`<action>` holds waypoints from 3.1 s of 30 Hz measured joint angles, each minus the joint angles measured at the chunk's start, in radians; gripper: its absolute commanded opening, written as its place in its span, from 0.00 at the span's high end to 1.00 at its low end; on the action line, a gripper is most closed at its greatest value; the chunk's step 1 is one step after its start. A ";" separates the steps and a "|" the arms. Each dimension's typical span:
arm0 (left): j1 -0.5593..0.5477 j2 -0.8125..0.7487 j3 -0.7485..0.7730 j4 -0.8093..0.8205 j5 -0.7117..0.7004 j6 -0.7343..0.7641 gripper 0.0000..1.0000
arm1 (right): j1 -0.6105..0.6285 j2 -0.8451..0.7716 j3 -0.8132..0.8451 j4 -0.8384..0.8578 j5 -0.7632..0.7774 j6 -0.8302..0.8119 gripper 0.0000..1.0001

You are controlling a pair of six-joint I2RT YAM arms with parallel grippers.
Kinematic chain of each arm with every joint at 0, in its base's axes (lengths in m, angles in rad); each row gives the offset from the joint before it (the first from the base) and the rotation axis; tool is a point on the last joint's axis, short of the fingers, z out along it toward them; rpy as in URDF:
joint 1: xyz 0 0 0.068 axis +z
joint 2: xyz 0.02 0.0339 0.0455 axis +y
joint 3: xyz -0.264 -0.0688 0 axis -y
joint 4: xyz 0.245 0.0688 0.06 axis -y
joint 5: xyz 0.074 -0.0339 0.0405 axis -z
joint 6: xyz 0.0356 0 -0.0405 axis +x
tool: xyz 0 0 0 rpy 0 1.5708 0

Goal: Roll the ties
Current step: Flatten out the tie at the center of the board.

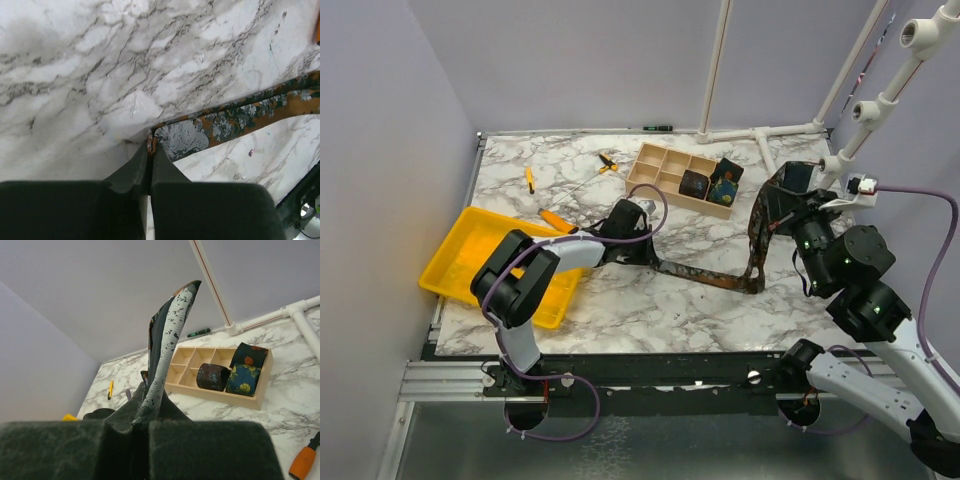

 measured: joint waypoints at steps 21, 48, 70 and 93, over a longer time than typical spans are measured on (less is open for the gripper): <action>-0.001 -0.542 -0.373 -0.098 -0.429 -0.149 1.00 | -0.049 0.017 -0.461 -0.256 0.271 0.492 1.00; -0.001 -0.798 -0.492 -0.117 -0.579 -0.253 1.00 | -0.576 -0.050 -0.233 -0.045 -0.016 0.290 1.00; 0.000 -0.779 -0.561 -0.094 -0.561 -0.290 1.00 | -0.794 0.090 -0.560 -0.240 0.037 0.401 1.00; 0.000 -0.734 -0.561 -0.072 -0.457 -0.300 1.00 | -1.007 0.208 -0.244 -0.134 -0.140 0.217 0.18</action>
